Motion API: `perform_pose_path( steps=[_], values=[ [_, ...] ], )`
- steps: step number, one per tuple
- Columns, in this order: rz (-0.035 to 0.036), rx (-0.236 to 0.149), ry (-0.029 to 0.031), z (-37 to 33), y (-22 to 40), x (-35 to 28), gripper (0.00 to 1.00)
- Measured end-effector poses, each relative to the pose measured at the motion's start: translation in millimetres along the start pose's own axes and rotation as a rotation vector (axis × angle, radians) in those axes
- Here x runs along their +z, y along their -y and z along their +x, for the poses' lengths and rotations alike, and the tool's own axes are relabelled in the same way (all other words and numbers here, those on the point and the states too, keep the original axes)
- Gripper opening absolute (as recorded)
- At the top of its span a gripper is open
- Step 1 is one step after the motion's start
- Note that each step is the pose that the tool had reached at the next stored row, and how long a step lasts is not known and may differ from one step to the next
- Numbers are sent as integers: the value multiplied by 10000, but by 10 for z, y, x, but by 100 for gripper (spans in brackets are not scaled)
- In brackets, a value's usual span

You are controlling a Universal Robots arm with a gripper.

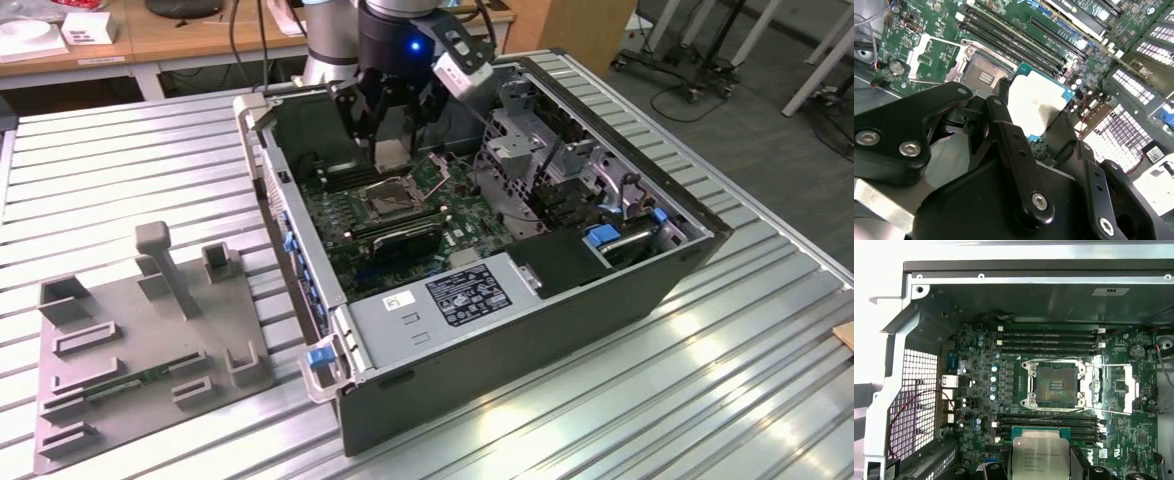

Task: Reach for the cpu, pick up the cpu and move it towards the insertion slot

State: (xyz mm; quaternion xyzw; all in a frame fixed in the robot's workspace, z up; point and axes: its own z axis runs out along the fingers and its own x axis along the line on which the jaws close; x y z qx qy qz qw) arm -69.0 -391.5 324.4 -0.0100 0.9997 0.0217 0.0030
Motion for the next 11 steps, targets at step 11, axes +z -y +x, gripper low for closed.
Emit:
perform_pose_path(
  steps=[11],
  values=[
    [1,0,-1,0,-8,-31,54]
  ],
)
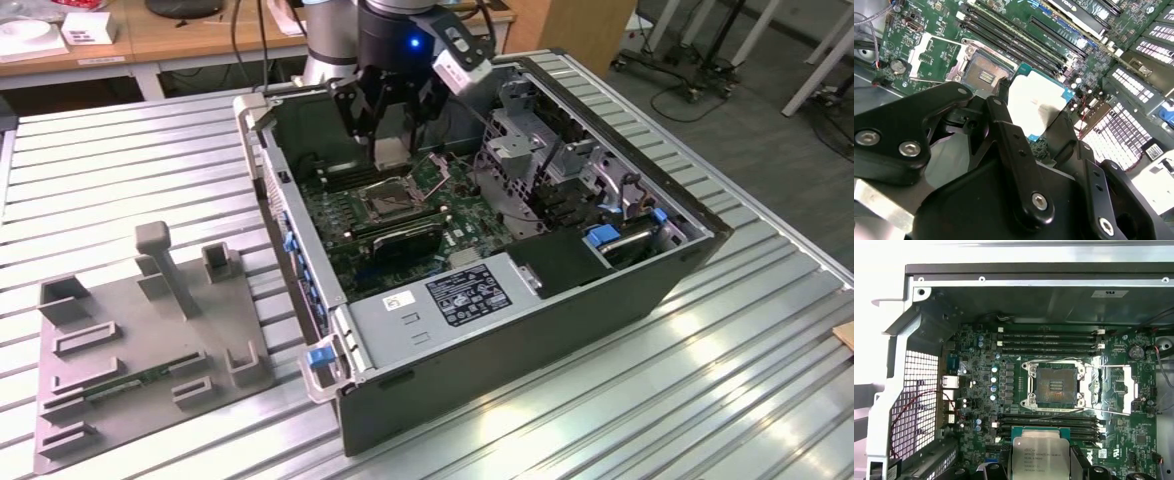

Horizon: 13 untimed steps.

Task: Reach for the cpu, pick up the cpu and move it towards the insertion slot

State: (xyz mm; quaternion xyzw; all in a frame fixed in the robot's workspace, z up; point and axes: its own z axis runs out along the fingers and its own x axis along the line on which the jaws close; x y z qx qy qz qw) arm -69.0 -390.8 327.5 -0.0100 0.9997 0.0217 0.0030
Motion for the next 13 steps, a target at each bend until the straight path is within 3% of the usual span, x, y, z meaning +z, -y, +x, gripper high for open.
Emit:
perform_pose_path(
  steps=[8,13],
  values=[
    [0,0,0,0,-2,-29,54],
    [6,1,0,-2,-108,-22,54]
  ],
)
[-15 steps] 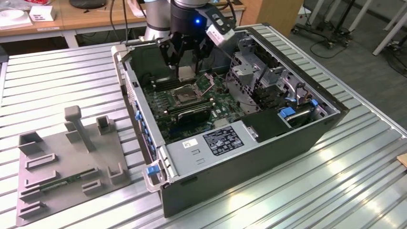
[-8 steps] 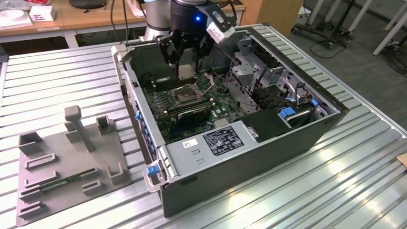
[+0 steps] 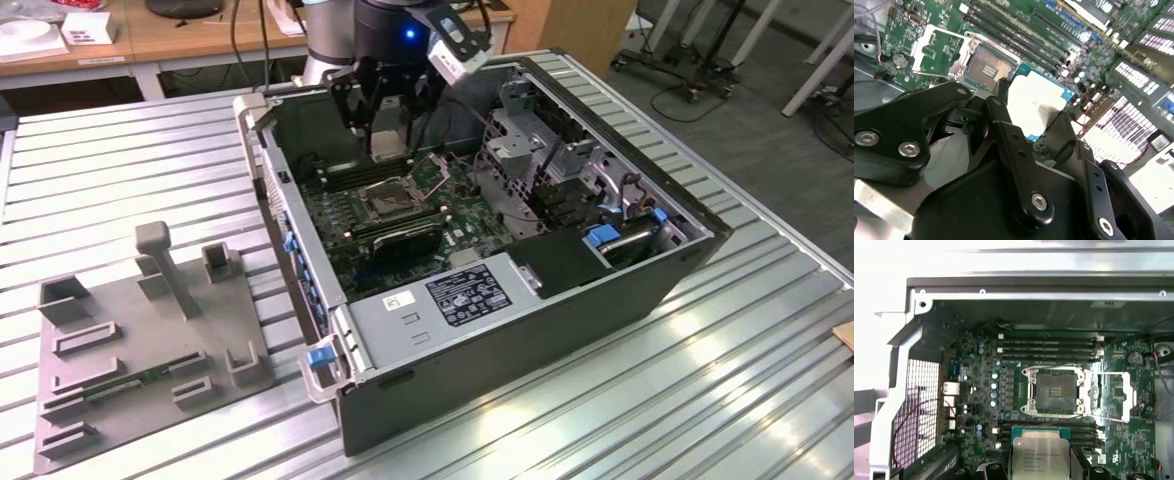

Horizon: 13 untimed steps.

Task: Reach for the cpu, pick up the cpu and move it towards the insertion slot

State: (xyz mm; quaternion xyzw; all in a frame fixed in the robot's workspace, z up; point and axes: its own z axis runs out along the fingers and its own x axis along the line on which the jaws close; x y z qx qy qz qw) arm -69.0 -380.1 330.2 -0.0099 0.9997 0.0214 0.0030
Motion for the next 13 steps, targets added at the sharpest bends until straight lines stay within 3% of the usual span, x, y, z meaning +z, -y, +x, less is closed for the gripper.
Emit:
perform_pose_path(
  steps=[7,13],
  values=[
    [1,-1,0,-3,-152,12,54],
    [1,-1,0,-3,-160,13,54]
  ],
)
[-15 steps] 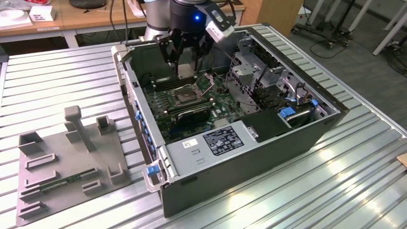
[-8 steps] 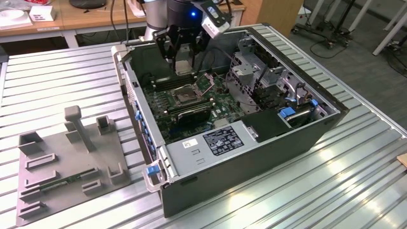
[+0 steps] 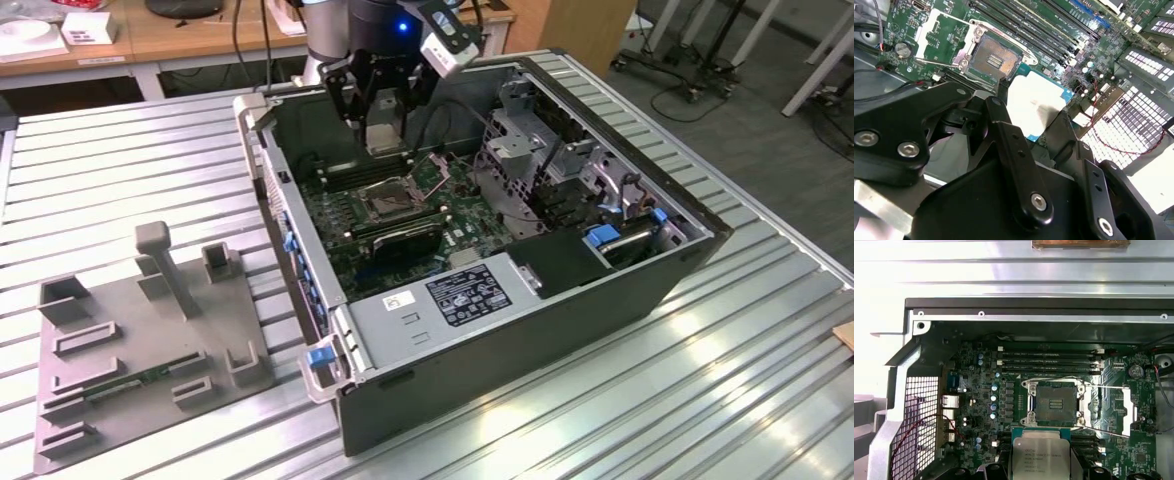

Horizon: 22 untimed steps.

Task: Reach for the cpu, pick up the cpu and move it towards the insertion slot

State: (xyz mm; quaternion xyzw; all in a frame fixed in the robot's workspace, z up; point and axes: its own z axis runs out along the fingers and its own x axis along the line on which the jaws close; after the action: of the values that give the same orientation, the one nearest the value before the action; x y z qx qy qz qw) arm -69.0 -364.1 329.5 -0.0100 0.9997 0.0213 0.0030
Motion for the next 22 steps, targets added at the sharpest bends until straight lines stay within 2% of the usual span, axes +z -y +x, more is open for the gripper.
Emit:
perform_pose_path(
  steps=[9,13,22],
  values=[
    [0,0,0,-1,-63,4,54],
    [0,-1,0,-11,-72,5,54],
    [1,-1,0,-131,-72,7,54]
  ],
)
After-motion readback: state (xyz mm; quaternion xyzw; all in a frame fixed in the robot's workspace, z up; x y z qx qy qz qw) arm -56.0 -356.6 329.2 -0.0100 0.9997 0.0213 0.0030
